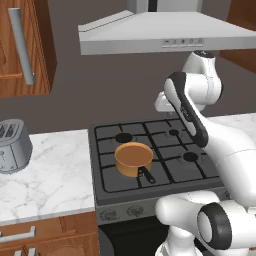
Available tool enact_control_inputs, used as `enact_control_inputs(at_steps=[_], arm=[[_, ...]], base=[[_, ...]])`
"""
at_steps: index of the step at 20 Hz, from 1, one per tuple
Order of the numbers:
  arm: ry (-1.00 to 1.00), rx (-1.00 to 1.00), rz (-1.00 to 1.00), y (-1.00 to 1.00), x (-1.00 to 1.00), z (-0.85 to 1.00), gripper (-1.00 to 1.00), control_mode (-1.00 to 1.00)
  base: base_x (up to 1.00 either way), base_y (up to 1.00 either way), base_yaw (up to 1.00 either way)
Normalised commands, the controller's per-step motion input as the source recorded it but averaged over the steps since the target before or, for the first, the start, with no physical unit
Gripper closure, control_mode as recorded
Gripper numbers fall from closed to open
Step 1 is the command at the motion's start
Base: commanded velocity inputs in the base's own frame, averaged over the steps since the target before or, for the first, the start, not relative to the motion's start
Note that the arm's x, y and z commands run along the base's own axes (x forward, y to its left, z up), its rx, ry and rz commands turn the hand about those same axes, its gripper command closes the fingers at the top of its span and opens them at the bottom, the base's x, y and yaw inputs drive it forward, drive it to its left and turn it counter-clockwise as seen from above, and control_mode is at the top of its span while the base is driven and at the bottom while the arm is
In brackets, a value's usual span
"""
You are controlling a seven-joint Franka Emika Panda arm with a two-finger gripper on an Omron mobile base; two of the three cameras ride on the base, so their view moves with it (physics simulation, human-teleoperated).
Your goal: Pick up the sugar cube(s) and place them in the saucepan with hot chocolate.
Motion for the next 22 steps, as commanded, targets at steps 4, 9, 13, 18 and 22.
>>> enact_control_inputs(at_steps=[4,9,13,18,22], arm=[[0.00,0.00,-0.02,-0.05,-0.06,0.00,-1.00,-1.00],[0.03,-0.09,-0.15,-0.59,0.00,-0.22,-1.00,-1.00],[0.16,-0.12,-0.20,-0.95,0.00,-0.23,-1.00,-1.00],[0.20,-0.03,-0.18,-1.00,0.10,-0.09,-1.00,-1.00],[0.07,0.03,-0.03,-0.74,0.21,-0.01,-1.00,-1.00]], base=[[0.00,0.00,0.00],[0.00,0.00,0.00],[0.00,0.00,0.00],[0.00,0.00,0.00],[0.00,0.00,0.00]])
